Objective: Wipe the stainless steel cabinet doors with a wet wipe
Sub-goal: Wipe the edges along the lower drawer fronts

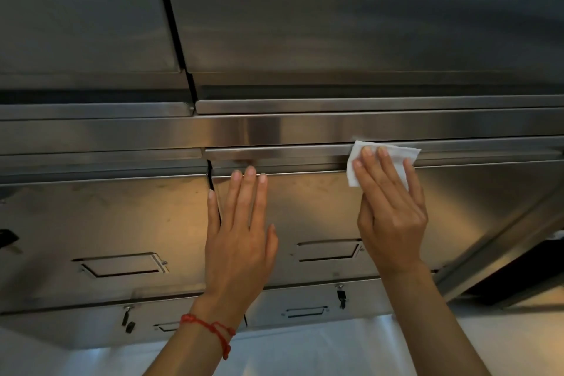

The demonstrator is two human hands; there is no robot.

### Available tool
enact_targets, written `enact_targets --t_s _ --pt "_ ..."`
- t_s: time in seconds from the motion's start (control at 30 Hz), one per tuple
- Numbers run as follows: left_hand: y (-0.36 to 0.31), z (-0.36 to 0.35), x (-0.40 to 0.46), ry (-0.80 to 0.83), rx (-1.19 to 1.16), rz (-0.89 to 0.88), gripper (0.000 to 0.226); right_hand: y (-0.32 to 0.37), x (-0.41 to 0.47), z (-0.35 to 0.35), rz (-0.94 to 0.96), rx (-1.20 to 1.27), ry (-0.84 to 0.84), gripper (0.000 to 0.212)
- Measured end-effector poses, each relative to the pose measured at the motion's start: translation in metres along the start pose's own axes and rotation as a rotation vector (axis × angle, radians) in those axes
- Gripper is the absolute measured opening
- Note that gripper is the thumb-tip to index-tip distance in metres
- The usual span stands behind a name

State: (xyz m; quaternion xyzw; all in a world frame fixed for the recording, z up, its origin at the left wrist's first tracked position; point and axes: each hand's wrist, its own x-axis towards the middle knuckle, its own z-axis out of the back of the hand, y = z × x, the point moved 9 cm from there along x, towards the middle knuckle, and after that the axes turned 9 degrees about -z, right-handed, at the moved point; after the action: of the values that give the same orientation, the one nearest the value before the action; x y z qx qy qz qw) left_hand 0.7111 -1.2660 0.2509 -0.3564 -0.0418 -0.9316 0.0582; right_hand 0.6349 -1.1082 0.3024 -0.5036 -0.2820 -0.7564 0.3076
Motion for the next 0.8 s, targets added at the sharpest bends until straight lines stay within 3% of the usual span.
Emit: enact_targets --t_s 0.37,0.8 --pt "-0.009 0.010 0.002 -0.016 -0.025 -0.012 0.062 0.002 0.002 0.002 0.042 -0.046 0.055 0.026" --pt "-0.066 0.002 0.023 0.009 -0.081 -0.078 0.055 -0.013 0.004 0.005 0.078 0.040 0.064 0.028"
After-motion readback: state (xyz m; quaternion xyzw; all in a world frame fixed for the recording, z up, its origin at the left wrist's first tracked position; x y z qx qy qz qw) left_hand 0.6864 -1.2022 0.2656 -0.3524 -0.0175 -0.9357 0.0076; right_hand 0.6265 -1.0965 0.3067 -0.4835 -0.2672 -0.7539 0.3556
